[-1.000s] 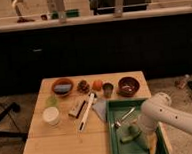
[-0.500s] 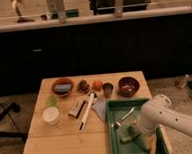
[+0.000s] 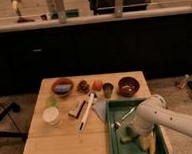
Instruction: Place pepper in table surface
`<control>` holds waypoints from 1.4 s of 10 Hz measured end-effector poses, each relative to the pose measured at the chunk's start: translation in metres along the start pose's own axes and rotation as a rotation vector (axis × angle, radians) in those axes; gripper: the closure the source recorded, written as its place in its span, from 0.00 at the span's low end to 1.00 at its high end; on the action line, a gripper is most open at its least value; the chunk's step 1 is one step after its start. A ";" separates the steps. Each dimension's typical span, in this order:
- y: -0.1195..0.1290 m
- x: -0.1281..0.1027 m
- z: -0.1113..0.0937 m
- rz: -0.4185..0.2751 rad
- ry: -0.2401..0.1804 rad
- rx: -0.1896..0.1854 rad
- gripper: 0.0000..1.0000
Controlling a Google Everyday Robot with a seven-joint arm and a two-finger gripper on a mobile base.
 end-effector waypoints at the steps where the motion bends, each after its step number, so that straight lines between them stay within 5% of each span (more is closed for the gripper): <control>1: 0.000 -0.001 0.001 0.001 -0.003 -0.005 0.20; 3: -0.001 -0.004 0.004 0.000 -0.007 -0.010 0.25; 11: 0.001 -0.003 0.000 0.004 -0.014 -0.005 0.99; 14: 0.004 0.004 -0.002 0.022 -0.008 0.006 1.00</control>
